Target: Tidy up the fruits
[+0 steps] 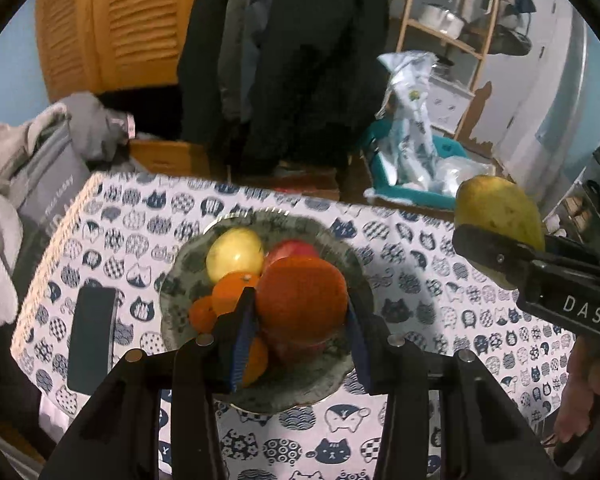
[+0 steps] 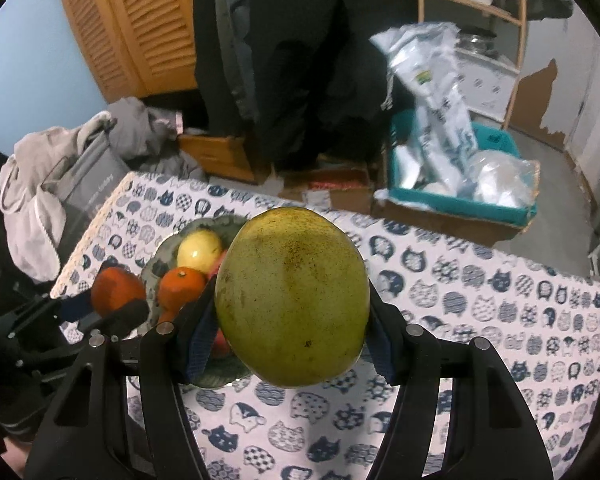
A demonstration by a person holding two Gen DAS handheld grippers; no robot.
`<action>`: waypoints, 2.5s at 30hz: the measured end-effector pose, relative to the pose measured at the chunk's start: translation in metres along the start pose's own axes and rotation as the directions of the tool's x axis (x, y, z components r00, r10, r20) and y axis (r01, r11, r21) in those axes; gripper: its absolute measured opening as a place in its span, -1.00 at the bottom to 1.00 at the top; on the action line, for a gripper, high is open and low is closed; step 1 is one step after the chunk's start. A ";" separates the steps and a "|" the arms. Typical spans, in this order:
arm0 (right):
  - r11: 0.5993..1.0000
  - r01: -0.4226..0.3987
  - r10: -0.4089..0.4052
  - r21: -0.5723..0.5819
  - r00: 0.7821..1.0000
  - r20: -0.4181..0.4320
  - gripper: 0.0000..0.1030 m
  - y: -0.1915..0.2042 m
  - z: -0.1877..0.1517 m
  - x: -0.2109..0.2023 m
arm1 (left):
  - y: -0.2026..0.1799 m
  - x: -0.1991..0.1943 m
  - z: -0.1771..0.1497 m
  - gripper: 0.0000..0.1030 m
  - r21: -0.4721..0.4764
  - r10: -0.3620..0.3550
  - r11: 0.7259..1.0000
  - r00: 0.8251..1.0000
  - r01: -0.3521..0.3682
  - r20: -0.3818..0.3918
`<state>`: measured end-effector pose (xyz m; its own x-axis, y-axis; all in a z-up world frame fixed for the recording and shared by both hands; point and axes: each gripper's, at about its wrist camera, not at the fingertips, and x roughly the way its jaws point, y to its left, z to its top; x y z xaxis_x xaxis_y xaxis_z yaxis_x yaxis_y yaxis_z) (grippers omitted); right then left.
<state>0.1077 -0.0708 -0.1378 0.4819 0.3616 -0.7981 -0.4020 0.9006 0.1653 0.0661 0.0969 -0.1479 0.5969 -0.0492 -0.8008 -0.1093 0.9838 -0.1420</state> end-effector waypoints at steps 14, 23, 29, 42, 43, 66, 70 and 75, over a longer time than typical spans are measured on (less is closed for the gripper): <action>0.999 -0.034 0.033 -0.007 0.991 -0.128 0.26 0.017 -0.012 0.072 | 0.030 0.052 -0.025 -0.15 -0.053 -0.016 0.999 0.990 0.009 -0.142; 0.999 -0.053 0.054 0.009 0.983 -0.177 0.26 0.019 -0.018 0.102 | 0.031 0.072 -0.034 -0.09 -0.057 -0.013 0.998 0.980 0.002 -0.197; 0.997 -0.077 0.081 0.030 0.975 -0.205 0.26 0.018 -0.021 0.118 | 0.029 0.071 -0.032 0.32 -0.037 0.004 0.999 0.984 -0.011 -0.181; 0.990 -0.119 0.130 0.069 0.973 -0.188 0.47 0.014 -0.017 0.123 | 0.048 0.057 -0.024 0.33 -0.089 0.032 0.995 0.988 -0.045 -0.150; 0.989 -0.128 0.139 0.072 0.974 -0.177 0.48 0.013 -0.015 0.119 | 0.048 0.055 -0.023 0.33 -0.094 0.034 0.994 0.989 -0.048 -0.145; 0.997 0.061 -0.056 -0.048 0.993 0.102 0.55 0.019 0.012 -0.021 | 0.030 -0.048 0.007 0.56 -0.071 0.044 0.997 0.995 -0.038 0.094; 0.995 0.083 -0.074 -0.053 0.985 0.154 0.59 0.016 0.010 -0.052 | 0.023 -0.065 0.012 0.58 -0.046 0.070 0.997 0.988 -0.065 0.135; 0.989 0.131 -0.115 -0.064 0.970 0.213 0.66 0.015 0.007 -0.087 | 0.013 -0.087 0.016 0.68 -0.027 0.066 0.998 0.982 -0.063 0.177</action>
<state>0.0653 -0.0874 -0.0622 0.6795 0.2985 -0.6703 -0.3844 0.9229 0.0213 0.0253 0.1170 -0.0714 0.7194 0.0475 -0.6929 -0.1677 0.9800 -0.1069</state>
